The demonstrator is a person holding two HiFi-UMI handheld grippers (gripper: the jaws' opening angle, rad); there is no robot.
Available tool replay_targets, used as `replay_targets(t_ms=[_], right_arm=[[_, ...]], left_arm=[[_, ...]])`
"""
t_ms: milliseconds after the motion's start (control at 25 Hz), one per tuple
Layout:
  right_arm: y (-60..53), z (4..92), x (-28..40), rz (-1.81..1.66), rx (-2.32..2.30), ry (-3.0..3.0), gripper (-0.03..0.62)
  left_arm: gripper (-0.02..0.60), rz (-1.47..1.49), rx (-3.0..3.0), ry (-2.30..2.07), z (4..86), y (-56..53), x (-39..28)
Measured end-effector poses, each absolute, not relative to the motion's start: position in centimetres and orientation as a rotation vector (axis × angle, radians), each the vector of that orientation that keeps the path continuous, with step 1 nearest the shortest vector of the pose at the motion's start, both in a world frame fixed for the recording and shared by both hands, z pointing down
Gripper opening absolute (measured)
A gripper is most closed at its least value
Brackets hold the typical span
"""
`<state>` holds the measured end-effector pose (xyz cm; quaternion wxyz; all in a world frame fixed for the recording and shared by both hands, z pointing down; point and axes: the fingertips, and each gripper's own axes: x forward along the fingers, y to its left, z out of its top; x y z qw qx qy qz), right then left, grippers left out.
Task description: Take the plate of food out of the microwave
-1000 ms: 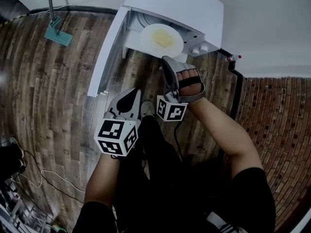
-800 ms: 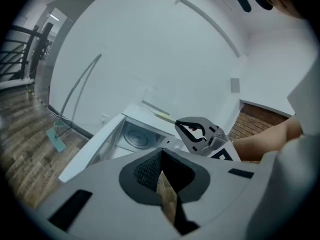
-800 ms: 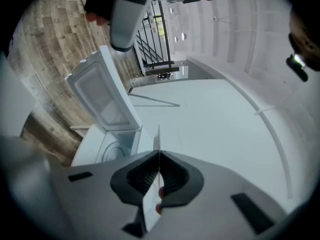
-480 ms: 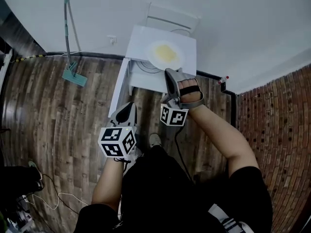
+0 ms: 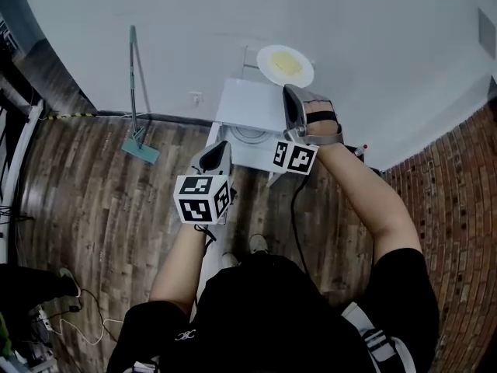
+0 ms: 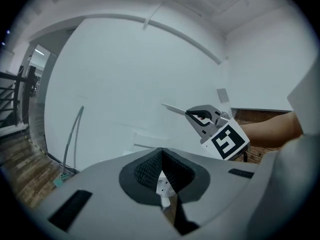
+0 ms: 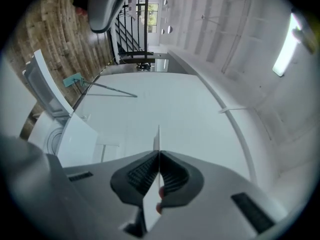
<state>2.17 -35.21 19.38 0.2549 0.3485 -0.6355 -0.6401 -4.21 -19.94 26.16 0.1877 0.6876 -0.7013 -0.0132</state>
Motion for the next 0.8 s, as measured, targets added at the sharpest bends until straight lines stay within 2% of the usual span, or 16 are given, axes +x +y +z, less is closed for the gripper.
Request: replay_targets(t_ms=[360,800], right_arm=[[-35.9,14.9,2.4,-1.786,0.98,-1.734,0.021],[-37.5,15.2,2.9,-1.787,0.961,-1.732,0.021]], left_arm=[[-0.005,-0.022,2.021,-2.034,22.2,-22.1,-1.9],[-0.005,-0.043,1.993,-2.066,22.0,-23.8,-2.6]])
